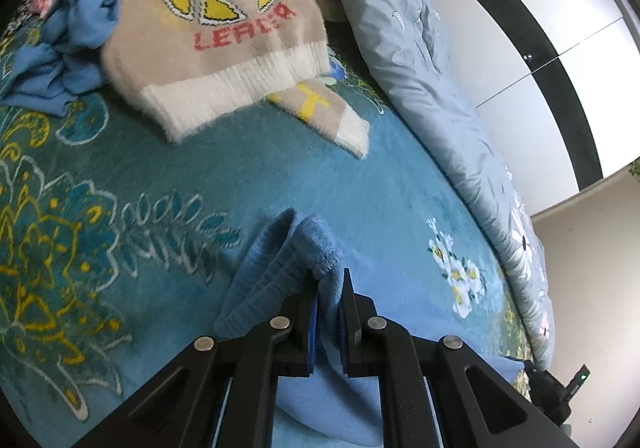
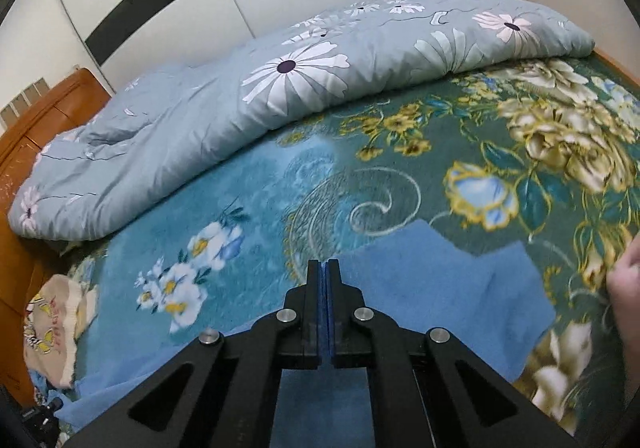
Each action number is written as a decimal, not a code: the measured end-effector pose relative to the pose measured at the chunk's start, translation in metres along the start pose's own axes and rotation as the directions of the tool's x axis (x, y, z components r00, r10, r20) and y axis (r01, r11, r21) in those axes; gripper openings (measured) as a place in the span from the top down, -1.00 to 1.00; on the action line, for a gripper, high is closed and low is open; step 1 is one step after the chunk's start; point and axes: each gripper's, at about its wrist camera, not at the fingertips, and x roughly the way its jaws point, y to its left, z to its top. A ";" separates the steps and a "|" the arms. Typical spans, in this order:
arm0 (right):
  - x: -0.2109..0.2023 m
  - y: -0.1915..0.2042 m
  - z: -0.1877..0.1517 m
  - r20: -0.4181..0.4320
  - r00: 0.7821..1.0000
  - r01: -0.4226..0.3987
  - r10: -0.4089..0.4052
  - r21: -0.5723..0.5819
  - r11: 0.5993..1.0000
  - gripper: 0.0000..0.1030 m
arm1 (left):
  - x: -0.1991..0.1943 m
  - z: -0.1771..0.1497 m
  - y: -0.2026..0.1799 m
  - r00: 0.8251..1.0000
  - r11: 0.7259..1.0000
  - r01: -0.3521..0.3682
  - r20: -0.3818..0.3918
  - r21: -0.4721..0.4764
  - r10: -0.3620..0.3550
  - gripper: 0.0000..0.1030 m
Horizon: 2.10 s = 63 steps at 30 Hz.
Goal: Fold clothes
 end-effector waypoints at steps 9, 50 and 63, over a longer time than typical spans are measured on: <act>0.049 -0.031 -0.005 -0.096 0.994 0.059 -0.050 0.096 0.994 0.98 | 0.043 0.016 0.000 0.996 0.998 -0.062 -0.068 0.022 0.063 0.73; 0.009 -0.058 -0.091 -0.061 0.957 -0.255 0.284 0.293 0.921 0.20 | 0.009 -0.040 0.040 1.000 0.997 0.029 0.015 -0.078 -0.027 0.65; -0.023 -0.016 -0.103 -0.071 0.936 -0.340 0.345 0.079 0.937 0.94 | -0.065 -0.011 0.069 0.978 0.998 0.011 0.210 -0.058 0.001 0.73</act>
